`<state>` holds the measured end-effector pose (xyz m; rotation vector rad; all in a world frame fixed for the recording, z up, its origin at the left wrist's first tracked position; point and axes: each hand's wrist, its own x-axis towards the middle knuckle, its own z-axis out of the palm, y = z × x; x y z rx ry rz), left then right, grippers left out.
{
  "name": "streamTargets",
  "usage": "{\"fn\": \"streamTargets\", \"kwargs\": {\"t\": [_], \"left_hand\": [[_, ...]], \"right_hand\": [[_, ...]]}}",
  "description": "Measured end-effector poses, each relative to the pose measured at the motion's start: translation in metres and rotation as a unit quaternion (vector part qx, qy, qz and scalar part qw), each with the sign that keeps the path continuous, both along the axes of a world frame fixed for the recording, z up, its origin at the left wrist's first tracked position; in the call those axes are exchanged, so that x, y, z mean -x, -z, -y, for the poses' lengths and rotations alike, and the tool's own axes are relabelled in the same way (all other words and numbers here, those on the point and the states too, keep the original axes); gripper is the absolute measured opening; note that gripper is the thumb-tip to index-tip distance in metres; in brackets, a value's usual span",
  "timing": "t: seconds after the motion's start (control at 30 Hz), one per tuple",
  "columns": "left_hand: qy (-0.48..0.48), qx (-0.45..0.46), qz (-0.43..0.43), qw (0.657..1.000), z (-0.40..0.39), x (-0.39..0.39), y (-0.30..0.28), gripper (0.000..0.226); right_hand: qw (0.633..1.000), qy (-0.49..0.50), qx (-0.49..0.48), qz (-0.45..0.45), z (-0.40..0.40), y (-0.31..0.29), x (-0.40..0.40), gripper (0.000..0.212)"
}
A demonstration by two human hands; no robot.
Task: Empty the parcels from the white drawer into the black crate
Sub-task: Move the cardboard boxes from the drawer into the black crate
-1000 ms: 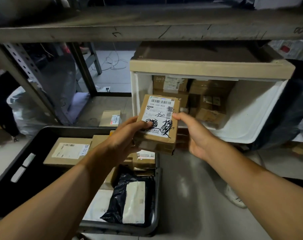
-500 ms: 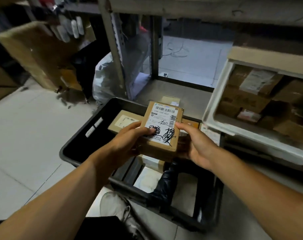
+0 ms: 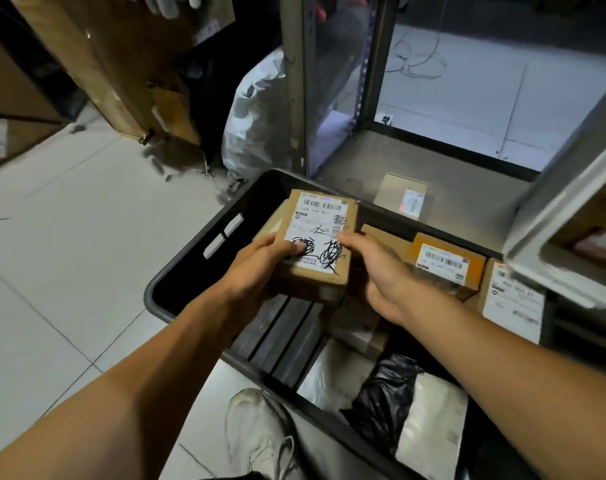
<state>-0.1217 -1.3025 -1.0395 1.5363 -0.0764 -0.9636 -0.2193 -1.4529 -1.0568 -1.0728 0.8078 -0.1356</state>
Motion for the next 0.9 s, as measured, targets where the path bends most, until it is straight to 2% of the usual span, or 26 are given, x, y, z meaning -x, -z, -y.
{"fn": "streamTargets", "kwargs": {"t": [0.23, 0.37, 0.47, 0.57, 0.6, 0.67, 0.7, 0.8, 0.9], "left_hand": [[-0.035, -0.007, 0.019, 0.999, 0.007, -0.054, 0.008, 0.027], [-0.159, -0.017, 0.057, 0.985, 0.017, -0.087, 0.021, 0.030], [-0.219, -0.101, 0.111, 0.964, 0.024, -0.097, 0.040, 0.035], [-0.217, -0.099, 0.130, 0.962, 0.027, -0.100, 0.058, 0.045], [-0.216, -0.099, 0.149, 0.960, 0.028, -0.102, 0.063, 0.050], [-0.207, -0.122, 0.203, 0.949, 0.029, -0.105, 0.063, 0.053], [-0.203, -0.140, 0.233, 0.941, 0.030, -0.105, 0.061, 0.048], [-0.194, -0.200, 0.328, 0.903, 0.032, -0.099, 0.056, 0.029], [-0.161, -0.236, 0.378, 0.881, 0.033, -0.094, 0.049, 0.026]], "right_hand": [[0.999, 0.027, -0.032, -0.001, -0.004, 0.010, -0.057, 0.030], [0.998, 0.044, -0.048, 0.000, -0.005, 0.022, -0.092, 0.063], [0.999, 0.020, -0.018, -0.047, -0.015, 0.033, -0.112, 0.078], [0.993, -0.005, 0.051, -0.102, -0.022, 0.051, -0.124, 0.096], [0.992, -0.005, 0.062, -0.106, -0.021, 0.056, -0.127, 0.096], [0.994, -0.008, 0.066, -0.092, -0.020, 0.057, -0.133, 0.081], [0.993, -0.009, 0.073, -0.089, -0.019, 0.056, -0.137, 0.079], [0.992, -0.013, 0.094, -0.082, -0.017, 0.060, -0.145, 0.106], [0.990, -0.030, 0.106, -0.091, -0.014, 0.069, -0.149, 0.113]]}}
